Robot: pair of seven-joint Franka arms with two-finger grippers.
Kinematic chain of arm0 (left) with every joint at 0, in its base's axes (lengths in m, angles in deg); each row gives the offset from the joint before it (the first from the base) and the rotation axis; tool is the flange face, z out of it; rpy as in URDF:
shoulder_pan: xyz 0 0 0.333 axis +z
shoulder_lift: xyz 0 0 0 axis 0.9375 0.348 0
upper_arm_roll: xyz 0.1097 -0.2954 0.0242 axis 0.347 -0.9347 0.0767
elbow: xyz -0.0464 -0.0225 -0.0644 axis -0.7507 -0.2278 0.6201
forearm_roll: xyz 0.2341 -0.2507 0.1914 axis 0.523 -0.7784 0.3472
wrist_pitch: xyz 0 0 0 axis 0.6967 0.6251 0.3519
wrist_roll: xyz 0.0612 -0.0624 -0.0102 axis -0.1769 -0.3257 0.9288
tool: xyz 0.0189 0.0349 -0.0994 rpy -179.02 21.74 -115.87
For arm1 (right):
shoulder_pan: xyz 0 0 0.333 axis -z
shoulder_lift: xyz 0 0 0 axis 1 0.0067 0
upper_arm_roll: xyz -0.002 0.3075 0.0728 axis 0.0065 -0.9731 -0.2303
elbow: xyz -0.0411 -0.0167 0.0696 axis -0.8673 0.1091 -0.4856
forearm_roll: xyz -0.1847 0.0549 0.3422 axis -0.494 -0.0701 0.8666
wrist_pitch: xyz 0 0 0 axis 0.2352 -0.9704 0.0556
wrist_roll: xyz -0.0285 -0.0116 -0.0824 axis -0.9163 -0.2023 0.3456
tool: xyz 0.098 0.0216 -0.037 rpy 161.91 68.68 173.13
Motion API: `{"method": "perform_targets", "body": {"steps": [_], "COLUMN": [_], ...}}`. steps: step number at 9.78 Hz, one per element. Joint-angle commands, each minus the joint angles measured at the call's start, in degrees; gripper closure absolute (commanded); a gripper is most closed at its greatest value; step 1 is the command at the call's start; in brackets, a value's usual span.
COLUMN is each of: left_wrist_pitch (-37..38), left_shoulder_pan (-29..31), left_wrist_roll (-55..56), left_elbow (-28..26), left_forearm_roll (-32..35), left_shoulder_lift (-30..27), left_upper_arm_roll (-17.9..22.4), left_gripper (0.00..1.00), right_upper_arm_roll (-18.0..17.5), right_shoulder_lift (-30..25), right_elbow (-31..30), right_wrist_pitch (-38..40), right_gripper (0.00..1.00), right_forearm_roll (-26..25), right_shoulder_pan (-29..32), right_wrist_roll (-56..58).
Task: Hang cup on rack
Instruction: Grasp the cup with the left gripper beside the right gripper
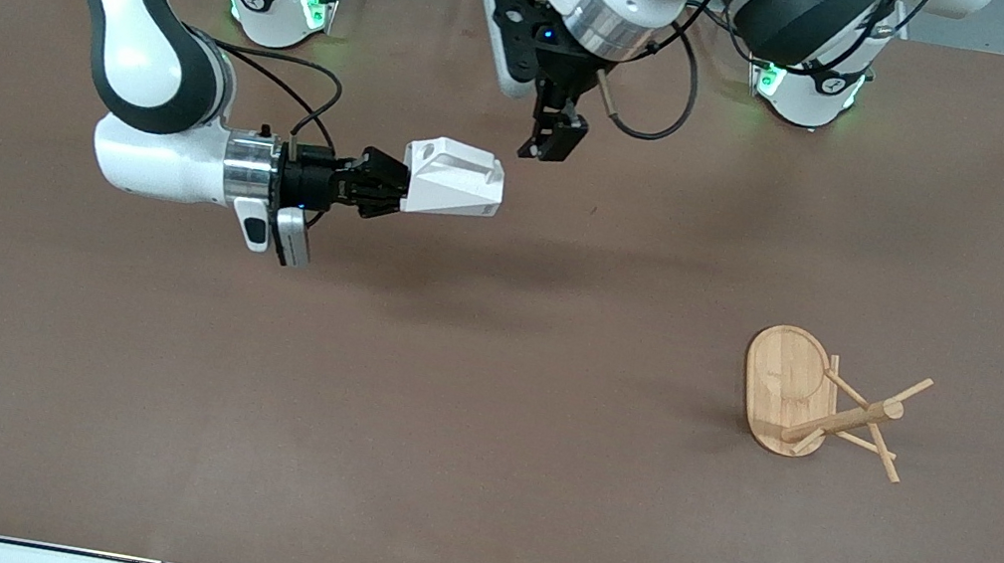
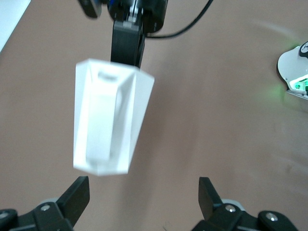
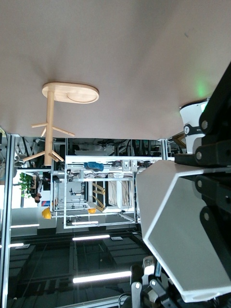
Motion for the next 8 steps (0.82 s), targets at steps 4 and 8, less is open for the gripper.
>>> {"method": "perform_targets", "body": {"steps": [4,8], "left_wrist_pitch": [0.2,0.6], "left_shoulder_pan": [-1.7,-1.7], "left_wrist_roll": [-3.8,-6.3], "left_elbow": [2.2,2.0], "left_forearm_roll": [5.6,7.3], "left_shoulder_lift": [4.4,5.8], "left_upper_arm_roll": [-0.2,-0.2], "left_gripper": [0.0,0.0], "right_upper_arm_roll": [-1.5,-2.8], "right_shoulder_lift": [-0.6,-0.7], "right_elbow": [-3.2,-3.3], "right_wrist_pitch": [-0.1,-0.2], "right_gripper": [1.0,1.0], "right_forearm_roll": [3.5,4.5], "right_shoulder_pan": [0.0,-0.1], "right_wrist_roll": [3.8,3.8]}}
